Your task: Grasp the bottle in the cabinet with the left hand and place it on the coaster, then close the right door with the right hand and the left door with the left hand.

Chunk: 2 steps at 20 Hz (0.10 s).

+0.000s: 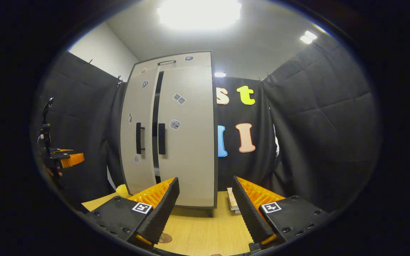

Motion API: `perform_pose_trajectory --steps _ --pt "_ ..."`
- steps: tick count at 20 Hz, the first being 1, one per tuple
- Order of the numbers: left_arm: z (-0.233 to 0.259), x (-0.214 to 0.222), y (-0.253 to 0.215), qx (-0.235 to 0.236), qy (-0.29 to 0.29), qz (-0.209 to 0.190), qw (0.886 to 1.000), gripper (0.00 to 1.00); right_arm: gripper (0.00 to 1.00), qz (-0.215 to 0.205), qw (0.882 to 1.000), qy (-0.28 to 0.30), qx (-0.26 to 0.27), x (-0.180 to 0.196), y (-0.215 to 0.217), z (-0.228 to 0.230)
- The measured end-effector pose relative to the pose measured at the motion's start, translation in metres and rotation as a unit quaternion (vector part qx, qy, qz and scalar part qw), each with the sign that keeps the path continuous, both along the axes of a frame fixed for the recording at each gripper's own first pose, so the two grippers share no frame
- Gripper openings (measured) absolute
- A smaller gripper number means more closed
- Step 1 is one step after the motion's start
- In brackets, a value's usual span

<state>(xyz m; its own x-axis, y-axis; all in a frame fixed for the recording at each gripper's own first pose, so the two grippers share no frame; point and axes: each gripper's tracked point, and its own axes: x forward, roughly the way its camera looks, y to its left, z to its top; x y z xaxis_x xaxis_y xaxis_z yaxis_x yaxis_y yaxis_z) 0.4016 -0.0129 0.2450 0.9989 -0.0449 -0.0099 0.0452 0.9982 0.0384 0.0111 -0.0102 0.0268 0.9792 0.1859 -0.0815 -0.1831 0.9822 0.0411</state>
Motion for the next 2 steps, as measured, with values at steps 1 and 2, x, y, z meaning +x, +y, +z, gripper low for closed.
perform_pose_trajectory --steps 1,2 --pt "-0.0011 -0.0064 0.0043 0.007 -0.001 0.001 1.0 0.84 0.95 -0.001 1.0 -0.001 0.003 -0.0049 0.0013 0.0005" --pt "0.0007 -0.0124 0.0091 0.014 -0.004 0.003 1.0 0.84 0.95 -0.001 1.0 -0.001 0.006 -0.0078 0.0036 0.0016"
